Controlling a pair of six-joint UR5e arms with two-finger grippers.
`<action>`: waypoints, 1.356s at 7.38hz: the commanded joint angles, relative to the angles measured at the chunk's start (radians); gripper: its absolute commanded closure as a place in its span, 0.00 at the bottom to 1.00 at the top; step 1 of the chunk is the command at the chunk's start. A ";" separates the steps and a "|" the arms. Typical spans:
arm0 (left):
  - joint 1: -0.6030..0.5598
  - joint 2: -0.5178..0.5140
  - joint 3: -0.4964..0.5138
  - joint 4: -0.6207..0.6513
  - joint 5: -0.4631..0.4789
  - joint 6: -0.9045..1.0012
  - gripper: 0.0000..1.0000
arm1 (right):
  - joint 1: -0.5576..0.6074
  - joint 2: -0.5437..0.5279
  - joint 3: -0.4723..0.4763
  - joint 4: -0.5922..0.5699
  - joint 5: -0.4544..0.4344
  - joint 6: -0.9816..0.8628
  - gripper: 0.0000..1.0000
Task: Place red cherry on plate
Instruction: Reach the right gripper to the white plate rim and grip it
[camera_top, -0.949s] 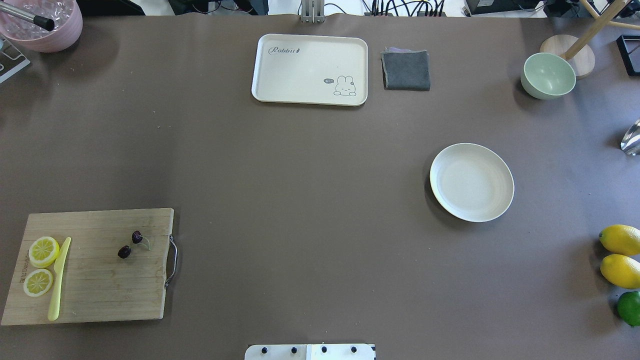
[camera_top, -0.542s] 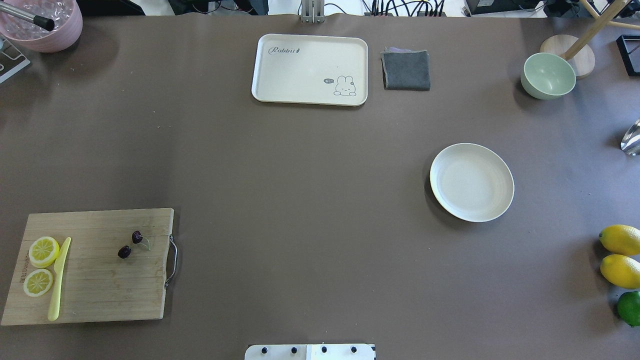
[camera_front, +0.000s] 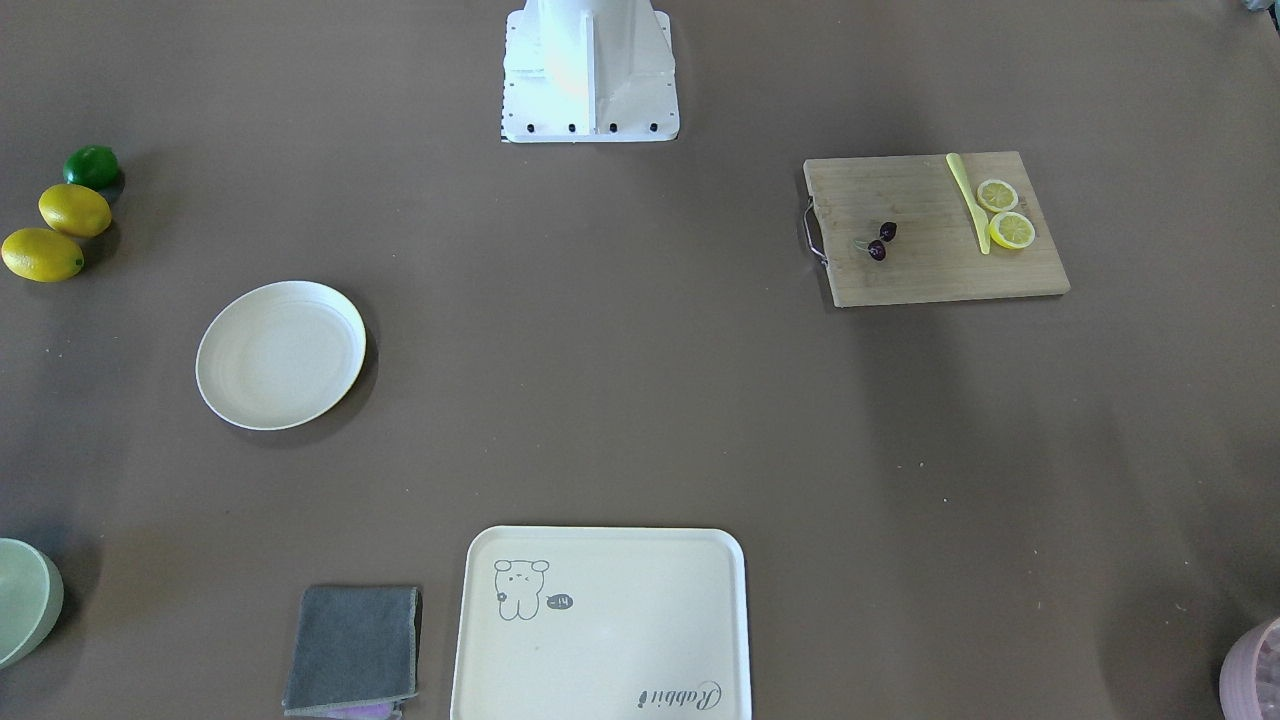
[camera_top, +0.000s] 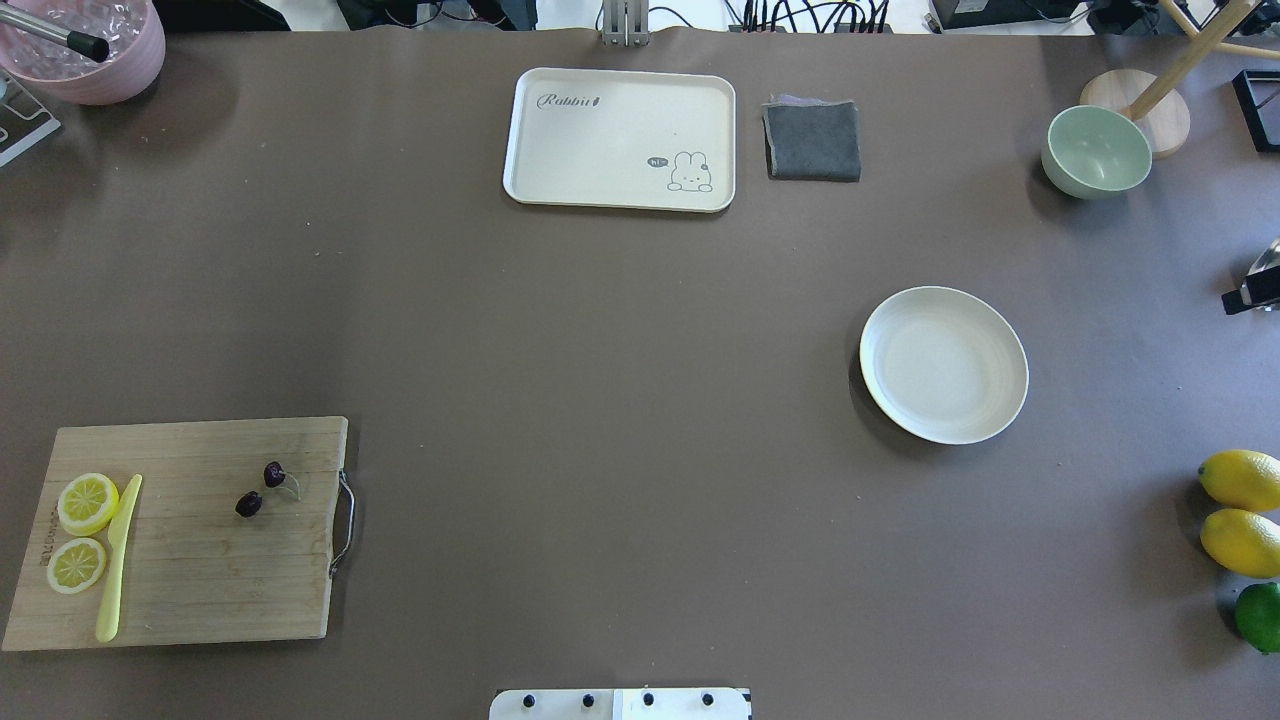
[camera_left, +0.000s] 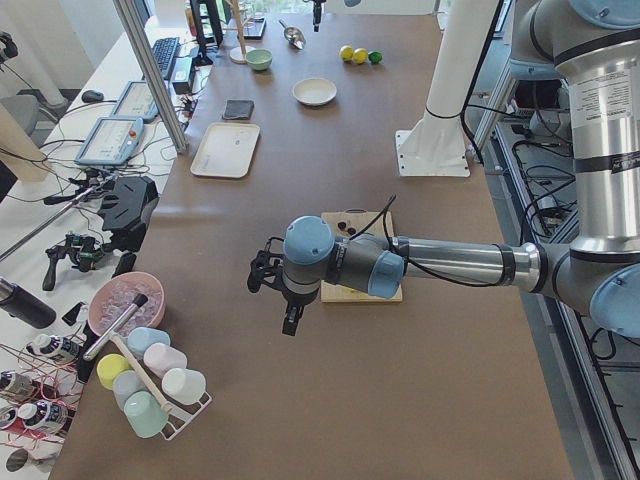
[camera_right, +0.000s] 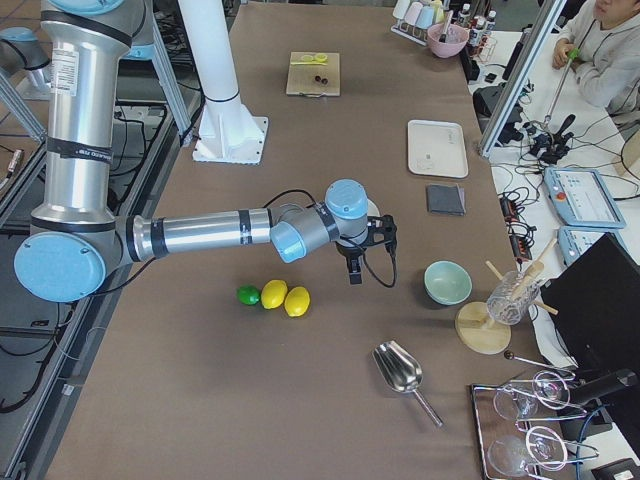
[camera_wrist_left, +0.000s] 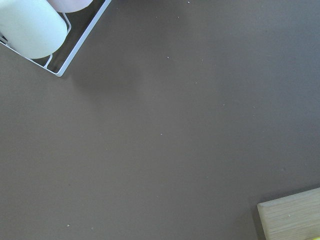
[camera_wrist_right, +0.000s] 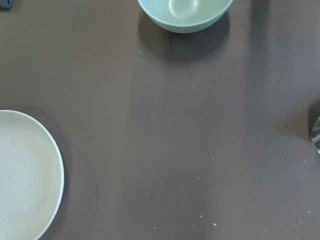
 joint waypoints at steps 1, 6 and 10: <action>0.006 0.001 0.002 -0.008 0.000 -0.006 0.03 | -0.119 0.063 -0.033 0.043 -0.006 0.145 0.00; 0.018 0.001 0.005 -0.011 0.002 -0.007 0.03 | -0.269 0.198 -0.157 0.046 -0.115 0.251 0.21; 0.021 -0.002 0.005 -0.029 0.002 -0.052 0.03 | -0.322 0.244 -0.208 0.047 -0.123 0.250 0.21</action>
